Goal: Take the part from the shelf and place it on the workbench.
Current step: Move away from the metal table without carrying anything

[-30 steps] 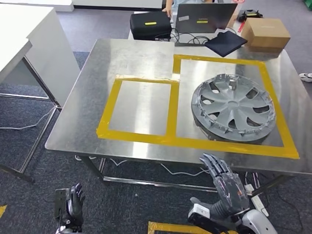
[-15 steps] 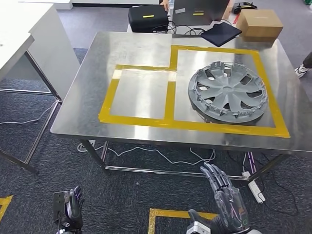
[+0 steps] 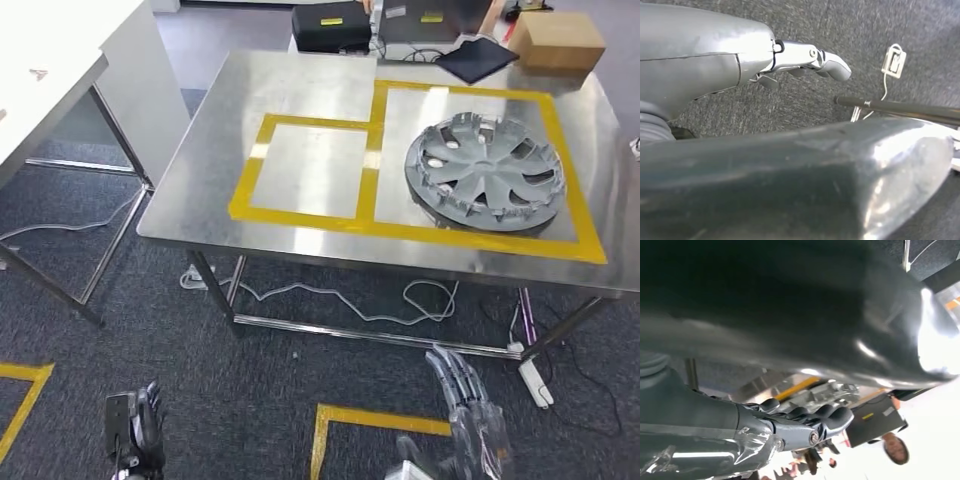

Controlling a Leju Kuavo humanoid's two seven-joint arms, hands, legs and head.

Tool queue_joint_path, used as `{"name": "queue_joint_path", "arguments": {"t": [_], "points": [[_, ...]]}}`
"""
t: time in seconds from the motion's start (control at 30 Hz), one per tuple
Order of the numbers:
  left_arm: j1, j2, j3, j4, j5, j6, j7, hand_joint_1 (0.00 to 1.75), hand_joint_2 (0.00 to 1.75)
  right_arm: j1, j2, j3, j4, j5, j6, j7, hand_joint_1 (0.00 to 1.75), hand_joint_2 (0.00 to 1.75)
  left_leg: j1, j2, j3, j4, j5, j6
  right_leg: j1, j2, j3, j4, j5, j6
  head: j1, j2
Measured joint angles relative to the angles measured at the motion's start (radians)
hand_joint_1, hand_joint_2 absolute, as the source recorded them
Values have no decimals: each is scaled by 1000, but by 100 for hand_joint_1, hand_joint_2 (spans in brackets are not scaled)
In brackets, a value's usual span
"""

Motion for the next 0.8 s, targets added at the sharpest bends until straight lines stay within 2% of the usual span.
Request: {"name": "queue_joint_path", "arguments": {"t": [0.07,0.1,0.13,0.17,0.23,0.27,0.3,0.33,0.43,0.47,0.53,0.6,0.63,0.67,0.73,0.77,0.8], "points": [[5,1,2,0,6,1,0,0,0,22,17,0,14,-13,-59,2,0,0,1,-16,-6,1,12,-9,2,-19,-5,1,0,-14,-2,0],[10,1,3,0,8,2,0,0,0,32,25,-1,22,-19,-86,0,0,0,1,-11,-12,8,5,-13,2,-29,-9,3,3,-23,-4,0],[14,1,4,0,10,2,0,0,0,41,33,-1,30,-22,-108,-3,0,0,1,1,-23,32,-17,-17,3,-41,-12,3,8,-33,-6,0],[15,0,5,0,12,2,0,0,0,48,40,-2,36,-25,-122,-5,0,0,0,19,-42,77,-54,-20,4,-52,-17,3,14,-42,-10,0],[16,-2,5,0,13,2,0,0,0,61,53,-2,48,-30,-136,-9,0,0,-1,43,-92,213,-135,-23,10,-76,-27,3,24,-53,-16,0],[16,-2,6,0,15,2,0,0,0,67,60,-5,56,-33,-140,-14,0,0,-1,47,-109,269,-157,-22,13,-88,-33,3,28,-54,-18,0],[18,-2,6,0,18,2,0,0,0,75,70,-11,64,-40,-145,-27,0,0,-2,48,-110,294,-160,-20,16,-100,-36,3,30,-55,-19,0],[20,-2,7,0,22,1,0,0,0,83,85,-23,72,-51,-149,-53,0,0,-3,49,-92,280,-146,-16,19,-112,-39,3,32,-55,-19,0],[23,-2,11,0,35,-1,0,0,0,108,140,-74,96,-94,-156,-162,0,0,-11,71,18,124,-79,3,27,-141,-38,3,33,-55,-20,0],[23,-2,11,0,36,-2,0,0,0,111,149,-83,99,-99,-156,-181,0,0,-13,78,38,94,-70,7,28,-145,-38,3,33,-55,-20,0],[23,-2,12,0,37,-2,0,0,0,113,155,-89,101,-102,-156,-189,0,0,-15,85,48,80,-68,9,28,-147,-37,3,33,-55,-20,0],[23,-2,12,0,39,-2,0,0,0,117,169,-103,107,-107,-156,-207,0,0,-22,108,68,50,-71,15,30,-152,-37,3,33,-54,-20,0],[24,-3,13,0,44,-3,0,0,0,123,195,-132,117,-121,-156,-242,0,0,-24,111,76,27,-72,22,32,-165,-38,3,33,-49,-20,0],[26,-3,14,0,50,-5,0,0,0,130,225,-166,131,-138,-157,-284,0,0,-25,110,81,7,-73,29,34,-164,-42,9,28,-42,-19,0],[31,-2,14,-1,66,-8,0,0,0,142,295,-246,164,-178,-157,-384,0,0,-21,83,77,-14,-66,44,34,-134,-69,67,-12,-27,-14,0],[32,-2,14,-2,74,-10,0,0,0,143,320,-277,181,-194,-155,-424,0,0,-20,73,73,-14,-63,48,32,-103,-97,131,-47,-24,-11,0],[32,-3,14,-3,83,-12,0,0,0,143,348,-314,201,-211,-149,-470,0,0,-20,61,69,-14,-59,51,31,-84,-130,204,-81,-22,-8,0]]}}
